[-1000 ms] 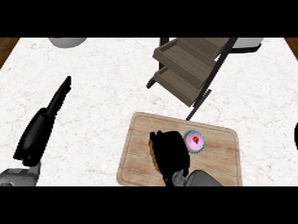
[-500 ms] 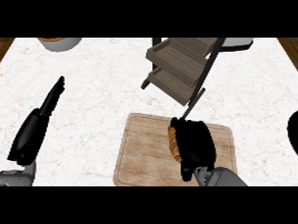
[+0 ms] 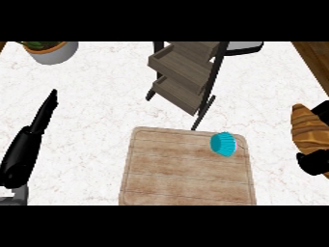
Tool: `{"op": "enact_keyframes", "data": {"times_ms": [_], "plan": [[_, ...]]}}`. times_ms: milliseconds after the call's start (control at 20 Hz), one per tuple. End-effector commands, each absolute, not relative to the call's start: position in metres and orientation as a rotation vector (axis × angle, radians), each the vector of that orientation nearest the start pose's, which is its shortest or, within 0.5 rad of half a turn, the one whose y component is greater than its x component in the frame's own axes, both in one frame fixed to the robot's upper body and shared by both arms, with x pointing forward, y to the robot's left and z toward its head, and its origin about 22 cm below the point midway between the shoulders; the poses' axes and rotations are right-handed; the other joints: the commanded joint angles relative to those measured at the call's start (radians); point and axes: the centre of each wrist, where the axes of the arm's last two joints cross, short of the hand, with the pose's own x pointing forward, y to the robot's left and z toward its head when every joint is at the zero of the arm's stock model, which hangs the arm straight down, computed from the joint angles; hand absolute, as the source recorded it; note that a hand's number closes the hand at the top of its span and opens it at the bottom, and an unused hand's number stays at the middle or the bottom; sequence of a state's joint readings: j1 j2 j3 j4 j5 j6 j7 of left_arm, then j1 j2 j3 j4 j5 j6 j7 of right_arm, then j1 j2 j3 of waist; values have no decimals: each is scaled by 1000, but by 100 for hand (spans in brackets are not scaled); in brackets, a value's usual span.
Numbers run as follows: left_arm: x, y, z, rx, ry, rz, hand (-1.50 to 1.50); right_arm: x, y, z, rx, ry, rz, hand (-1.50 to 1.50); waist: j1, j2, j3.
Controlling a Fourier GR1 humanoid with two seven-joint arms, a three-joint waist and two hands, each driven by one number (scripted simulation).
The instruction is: Pick the croissant from the cutting board and place it in the tiered basket
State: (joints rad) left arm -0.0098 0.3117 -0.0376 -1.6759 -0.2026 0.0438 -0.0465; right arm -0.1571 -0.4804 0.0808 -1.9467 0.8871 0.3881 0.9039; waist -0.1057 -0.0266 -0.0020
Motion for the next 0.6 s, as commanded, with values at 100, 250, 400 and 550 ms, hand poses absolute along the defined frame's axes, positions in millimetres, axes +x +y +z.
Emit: {"op": "enact_keyframes", "data": {"times_ms": [100, 250, 400, 550], "plan": [[241, 283, 47, 371, -1707, -439, 0, 200, -302, 243, -1318, -995, 514, 150, 25, 4, -1], [244, 276, 55, 376, -1728, -448, 0, 181, -301, 267, -1232, -1136, 386, 150, 42, 4, -1], [254, 274, 57, 371, -1735, -458, 0, 161, -292, 299, -1267, -1211, 441, 150, 65, 13, -2], [252, 278, 44, 353, -1721, -472, 0, 151, -301, 330, -1309, -1265, 483, 150, 69, 14, -3]]}}
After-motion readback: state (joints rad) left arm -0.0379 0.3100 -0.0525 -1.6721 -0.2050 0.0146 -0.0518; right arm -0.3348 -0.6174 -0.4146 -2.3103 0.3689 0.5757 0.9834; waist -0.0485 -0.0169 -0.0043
